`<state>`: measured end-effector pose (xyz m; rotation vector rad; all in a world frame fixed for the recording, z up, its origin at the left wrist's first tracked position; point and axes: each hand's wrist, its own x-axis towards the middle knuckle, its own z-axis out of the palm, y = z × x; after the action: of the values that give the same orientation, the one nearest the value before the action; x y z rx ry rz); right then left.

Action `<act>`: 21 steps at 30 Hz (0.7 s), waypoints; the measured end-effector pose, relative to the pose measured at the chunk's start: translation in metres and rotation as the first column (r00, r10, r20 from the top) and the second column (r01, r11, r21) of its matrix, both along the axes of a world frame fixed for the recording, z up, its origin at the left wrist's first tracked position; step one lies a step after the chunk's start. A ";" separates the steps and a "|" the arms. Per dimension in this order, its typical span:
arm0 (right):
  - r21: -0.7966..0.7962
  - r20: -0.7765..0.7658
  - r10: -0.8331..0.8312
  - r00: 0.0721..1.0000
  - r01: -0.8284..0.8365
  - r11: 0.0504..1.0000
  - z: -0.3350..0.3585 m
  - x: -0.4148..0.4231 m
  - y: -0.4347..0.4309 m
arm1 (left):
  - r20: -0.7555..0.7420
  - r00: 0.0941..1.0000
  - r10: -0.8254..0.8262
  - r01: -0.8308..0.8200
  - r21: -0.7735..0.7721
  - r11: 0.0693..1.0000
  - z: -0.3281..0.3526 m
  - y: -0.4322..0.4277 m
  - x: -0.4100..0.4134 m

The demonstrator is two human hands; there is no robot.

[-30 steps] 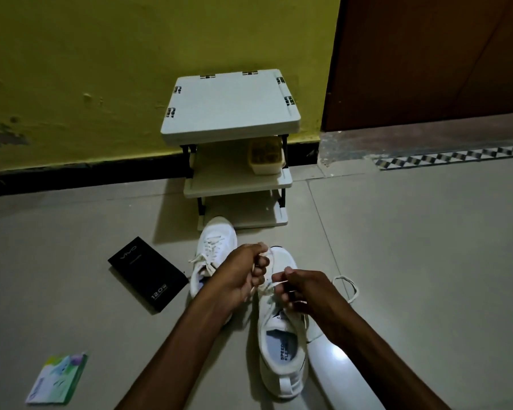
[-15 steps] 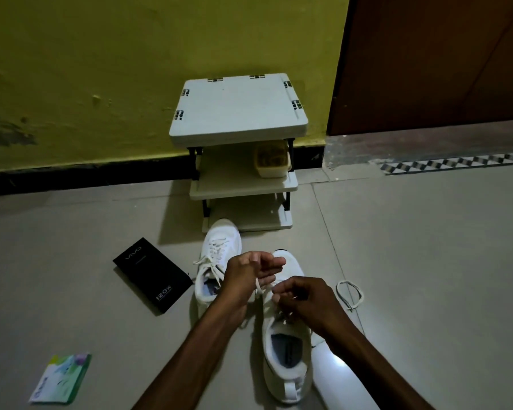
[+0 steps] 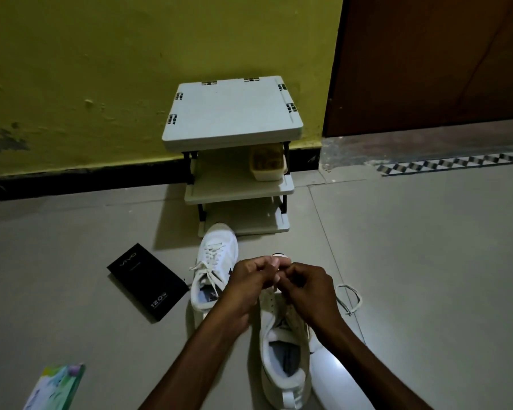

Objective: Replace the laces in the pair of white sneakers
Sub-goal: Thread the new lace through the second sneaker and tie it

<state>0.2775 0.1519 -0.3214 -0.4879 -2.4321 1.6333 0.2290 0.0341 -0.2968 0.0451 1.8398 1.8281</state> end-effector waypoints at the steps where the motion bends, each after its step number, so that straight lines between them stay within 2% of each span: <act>1: 0.007 0.028 0.011 1.000 -0.011 1.000 0.001 -0.002 0.001 | -0.050 0.999 0.017 -0.018 -0.023 1.000 0.000 0.000 0.000; 3: 0.051 0.125 0.056 0.991 -0.063 0.997 0.003 -0.004 0.005 | -0.237 0.971 0.044 -0.082 -0.155 0.984 -0.004 -0.003 -0.006; 5: 0.153 0.300 0.126 0.946 -0.178 0.972 0.003 -0.003 0.010 | -0.380 0.925 0.015 -0.115 -0.242 0.963 -0.008 -0.005 -0.013; 7: 0.286 0.483 0.145 0.863 -0.312 0.906 0.001 0.002 0.011 | -0.385 0.923 -0.003 -0.111 -0.274 0.955 -0.013 -0.005 -0.014; 8: 0.346 0.528 0.125 0.840 -0.347 0.872 0.001 0.006 0.010 | -0.375 0.927 -0.009 -0.114 -0.304 0.946 -0.015 -0.005 -0.013; 10: 0.434 0.535 0.097 0.839 -0.372 0.821 0.000 0.009 0.008 | -0.385 0.921 -0.054 -0.103 -0.376 0.921 -0.022 -0.003 -0.011; 12: 0.445 0.547 0.130 0.827 -0.420 0.791 0.001 0.006 0.007 | -0.391 0.909 -0.148 -0.052 -0.456 0.889 -0.029 -0.003 -0.010; 16: 0.466 0.573 0.092 0.814 -0.416 0.781 0.000 0.002 0.008 | -0.365 0.883 -0.295 0.053 -0.547 0.836 -0.042 -0.004 -0.015; 19: 0.398 0.558 0.057 0.828 -0.327 0.857 -0.008 0.004 0.012 | -0.357 0.864 -0.355 0.085 -0.592 0.802 -0.048 -0.004 -0.016; 21: 0.229 0.530 0.045 0.847 -0.194 0.954 -0.013 0.005 0.020 | -0.376 0.846 -0.377 0.049 -0.650 0.758 -0.050 -0.002 -0.016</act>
<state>0.2828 0.1723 -0.3344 -0.8368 -3.0816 1.2864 0.2127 0.0322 -0.3472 0.5071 2.5867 1.0112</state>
